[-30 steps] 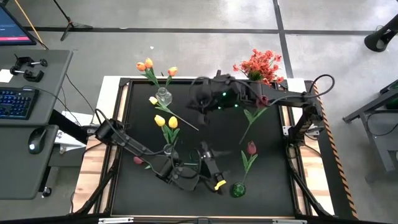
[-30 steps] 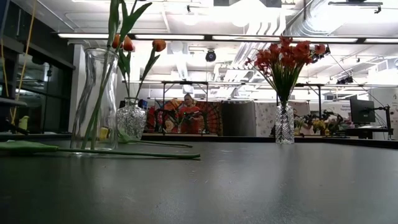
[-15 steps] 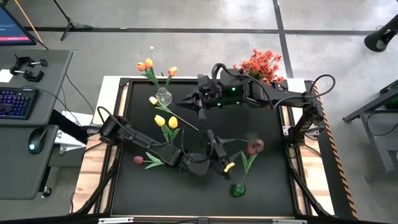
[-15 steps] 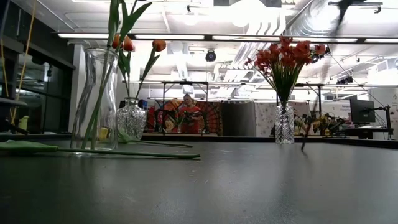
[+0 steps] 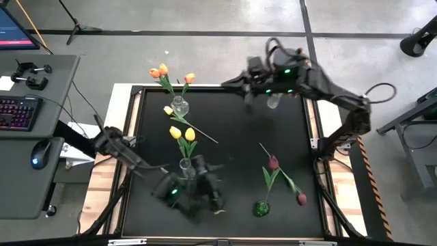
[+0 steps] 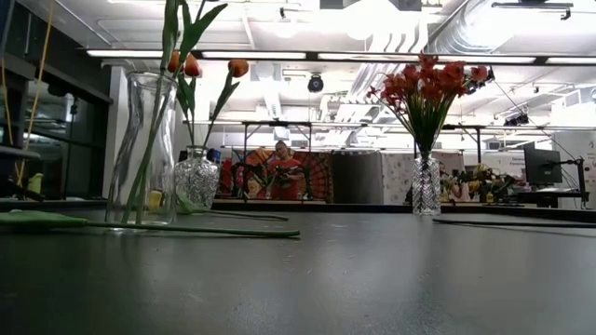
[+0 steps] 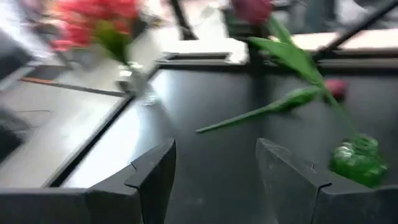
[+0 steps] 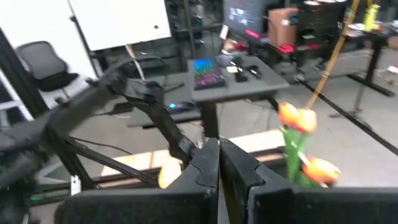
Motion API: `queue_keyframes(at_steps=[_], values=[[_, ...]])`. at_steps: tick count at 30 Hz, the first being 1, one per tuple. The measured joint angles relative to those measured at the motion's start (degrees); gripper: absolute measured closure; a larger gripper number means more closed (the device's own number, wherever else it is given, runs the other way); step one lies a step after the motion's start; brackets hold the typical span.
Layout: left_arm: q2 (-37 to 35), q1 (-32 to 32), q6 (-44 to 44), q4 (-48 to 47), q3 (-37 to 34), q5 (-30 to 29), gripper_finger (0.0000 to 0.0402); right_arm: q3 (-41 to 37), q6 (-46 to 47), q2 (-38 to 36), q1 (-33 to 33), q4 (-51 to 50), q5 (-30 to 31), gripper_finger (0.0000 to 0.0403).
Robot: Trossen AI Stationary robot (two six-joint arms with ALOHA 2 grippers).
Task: Sort flowers into vase by color
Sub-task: Put the left dark red flower into the green vase
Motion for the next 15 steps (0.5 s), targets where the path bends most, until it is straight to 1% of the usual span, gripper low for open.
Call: queue_keyframes(at_steps=[2,4,6,7,9,11,13,15], values=[[-1.3,-3.3,-7.5,-5.9,0.0,-5.6,0.0193,0.0,0.4,-2.1,-1.1,-3.8,0.0,0.0403],[-2.9,-5.9,-14.5,-10.1,0.0,-8.9,0.0193,0.0,1.3,-4.0,-1.6,-8.1,0.7,0.0403],[-4.5,-7.5,-19.3,-12.2,0.0,-8.3,0.0193,0.0,2.7,-4.9,-1.7,-12.0,1.4,0.0403],[-5.3,-7.8,-20.1,-12.3,0.0,-6.5,0.0193,0.0,3.3,-5.1,-1.6,-14.1,1.5,0.0403],[-7.3,-8.1,-19.5,-11.8,0.0,1.0,0.0193,0.0,4.5,-5.1,-0.8,-17.8,1.6,0.0403],[-9.3,-8.4,-17.3,-10.4,0.1,11.2,0.0193,0.0,5.6,-5.1,0.3,-20.8,2.2,0.0402],[-10.8,-9.1,-15.3,-9.6,0.1,22.6,0.0193,0.0,5.7,-5.1,1.7,-23.0,3.6,0.0402],[-11.8,-9.9,-15.0,-9.4,0.1,36.3,0.0193,0.0,5.5,-4.9,3.3,-24.5,5.0,0.0402]])
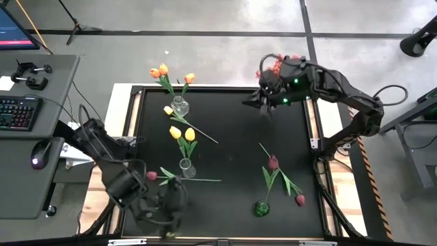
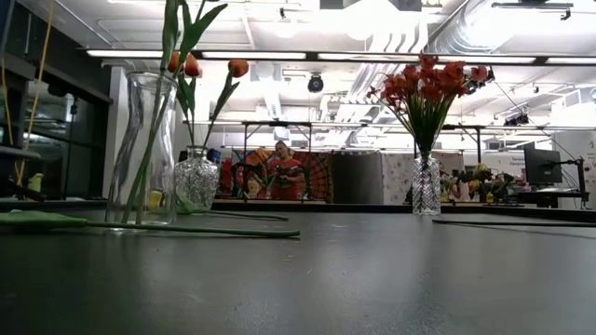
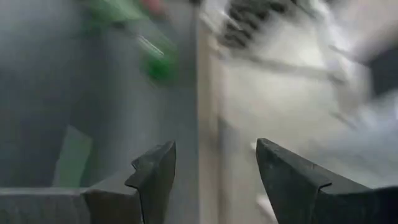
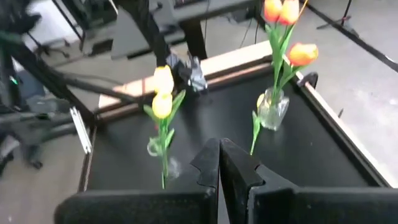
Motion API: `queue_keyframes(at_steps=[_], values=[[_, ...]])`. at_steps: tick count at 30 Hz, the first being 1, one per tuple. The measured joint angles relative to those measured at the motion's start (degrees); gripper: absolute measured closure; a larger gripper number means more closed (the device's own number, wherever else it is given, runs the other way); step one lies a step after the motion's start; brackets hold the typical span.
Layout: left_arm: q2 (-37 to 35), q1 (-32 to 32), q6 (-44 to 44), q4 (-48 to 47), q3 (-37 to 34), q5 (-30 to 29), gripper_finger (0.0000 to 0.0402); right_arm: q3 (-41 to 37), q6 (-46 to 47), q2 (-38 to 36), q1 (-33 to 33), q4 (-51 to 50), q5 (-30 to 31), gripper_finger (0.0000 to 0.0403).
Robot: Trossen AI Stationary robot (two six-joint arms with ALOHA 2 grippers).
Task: Sort flowers into vase by color
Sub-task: Put the left dark red flower into the green vase
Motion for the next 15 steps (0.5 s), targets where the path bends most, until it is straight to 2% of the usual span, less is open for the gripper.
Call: queue_keyframes(at_steps=[2,3,6,9,12,15], values=[[-1.0,-1.5,-2.6,-1.2,0.0,10.0,0.0193,0.0,0.0,0.2,1.5,-0.6,1.8,0.0402],[-1.6,-2.8,-4.7,-2.4,0.0,12.0,0.0193,0.0,0.0,0.2,2.2,-0.8,3.0,0.0402],[-2.8,-7.3,-11.6,-7.0,-0.1,11.8,0.0193,0.0,0.3,0.1,4.1,-2.7,4.5,0.0402],[-4.4,-11.3,-19.4,-6.5,-4.0,10.0,0.0193,0.0,2.1,0.1,6.0,-8.3,4.6,0.0392],[-6.2,-14.6,-26.8,1.0,-12.0,9.9,0.0193,-0.7,5.0,0.1,8.0,-12.7,6.2,0.0362],[-7.6,-16.9,-31.6,17.1,-22.7,10.8,0.0193,-1.8,7.7,0.1,9.9,-14.6,8.6,0.0319]])
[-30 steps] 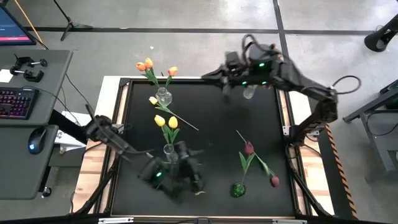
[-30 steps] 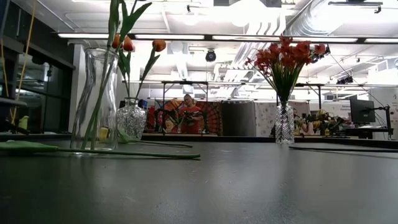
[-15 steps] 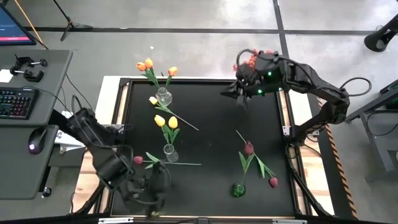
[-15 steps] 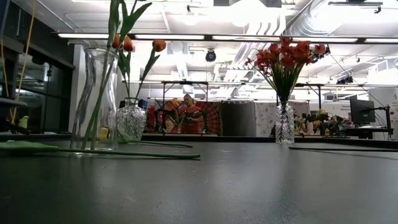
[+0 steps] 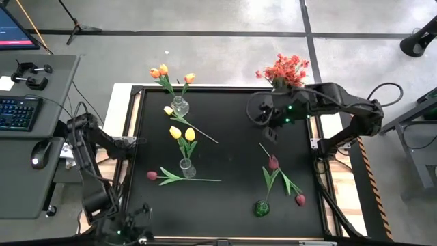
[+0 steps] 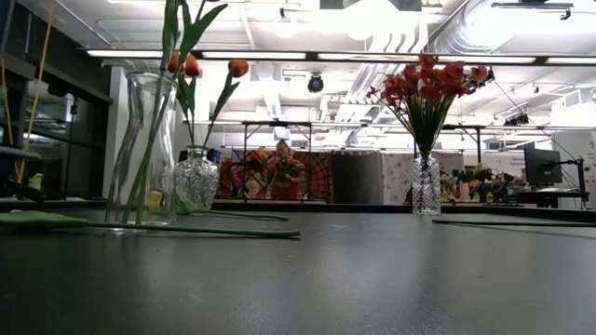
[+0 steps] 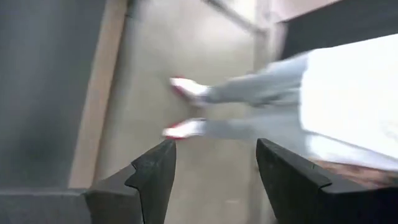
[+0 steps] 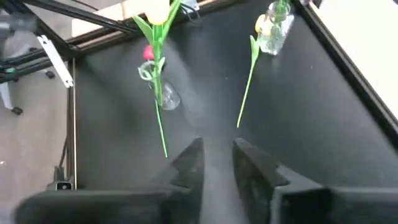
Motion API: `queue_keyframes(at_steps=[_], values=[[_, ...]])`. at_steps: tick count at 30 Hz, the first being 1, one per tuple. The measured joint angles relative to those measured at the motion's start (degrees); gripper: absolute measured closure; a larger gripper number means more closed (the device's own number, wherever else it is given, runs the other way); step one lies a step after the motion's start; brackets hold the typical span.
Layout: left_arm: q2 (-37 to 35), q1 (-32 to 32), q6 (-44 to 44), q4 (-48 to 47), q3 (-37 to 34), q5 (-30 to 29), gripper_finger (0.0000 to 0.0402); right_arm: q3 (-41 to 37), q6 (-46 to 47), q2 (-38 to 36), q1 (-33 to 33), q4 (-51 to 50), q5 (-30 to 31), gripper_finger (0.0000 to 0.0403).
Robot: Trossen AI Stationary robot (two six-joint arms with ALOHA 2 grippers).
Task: Sort flowers into vase by color
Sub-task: Put the left dark red flower into the green vase
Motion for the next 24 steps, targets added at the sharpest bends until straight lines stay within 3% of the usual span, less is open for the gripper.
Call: queue_keyframes(at_steps=[3,6,9,13,17,24], values=[[-0.9,-0.7,-2.6,20.0,-10.7,2.4,0.0193,-2.6,2.2,0.0,1.3,4.0,0.3,0.0280],[-1.2,-0.1,-5.8,31.3,-18.6,4.2,0.0193,-6.5,3.4,0.4,2.6,12.2,-1.6,0.0252],[-3.2,-0.1,-6.3,35.8,-22.1,4.3,0.0193,-9.9,5.5,2.5,3.8,22.3,-7.1,0.0238],[-9.0,-0.2,-1.1,34.6,-22.4,2.7,0.0193,-12.1,4.9,8.9,6.1,30.8,-12.6,0.0235],[-17.7,-0.2,6.4,31.4,-22.4,-5.2,0.0193,-12.0,-0.8,16.8,9.3,32.2,-13.6,0.0235],[-31.0,-0.2,20.1,22.7,-22.4,-26.9,0.0193,-11.9,-10.0,29.2,13.6,33.9,-13.6,0.0235]])
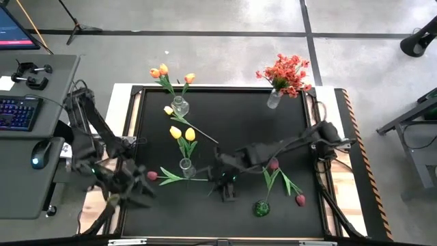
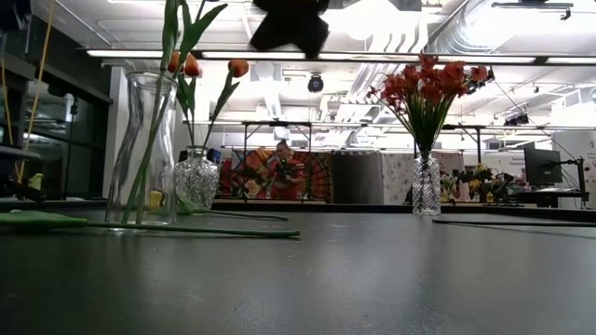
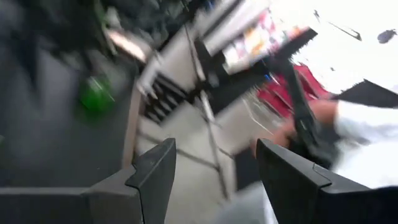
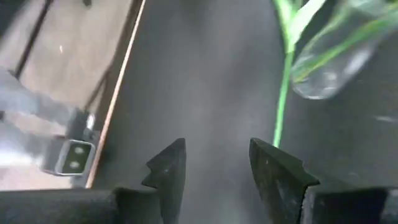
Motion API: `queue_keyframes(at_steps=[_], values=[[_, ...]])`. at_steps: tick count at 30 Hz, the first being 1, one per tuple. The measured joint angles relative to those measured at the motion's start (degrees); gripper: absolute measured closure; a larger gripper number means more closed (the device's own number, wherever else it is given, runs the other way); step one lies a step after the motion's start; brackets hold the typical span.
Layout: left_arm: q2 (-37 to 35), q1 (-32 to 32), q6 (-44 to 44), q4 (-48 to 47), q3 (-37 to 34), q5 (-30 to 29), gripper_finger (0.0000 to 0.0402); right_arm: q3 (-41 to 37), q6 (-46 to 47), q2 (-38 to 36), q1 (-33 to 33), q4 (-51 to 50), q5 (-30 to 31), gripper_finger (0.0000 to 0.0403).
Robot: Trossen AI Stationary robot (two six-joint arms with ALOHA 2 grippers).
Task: Sort flowers into vase by color
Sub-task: Put the left dark red flower into the green vase
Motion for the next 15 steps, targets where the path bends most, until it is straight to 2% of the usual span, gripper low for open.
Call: queue_keyframes(at_steps=[5,11,15], values=[[-3.7,0.0,5.9,-2.9,0.0,-9.8,0.0193,0.0,-4.1,6.5,0.8,6.8,1.3,0.0235],[-4.3,0.0,5.6,-4.0,0.0,-19.4,0.0193,0.1,-6.7,12.5,0.2,13.7,2.2,0.0235],[-4.2,0.0,4.1,-4.1,0.0,-23.6,0.0193,0.1,-8.5,15.1,0.2,17.8,6.3,0.0235]])
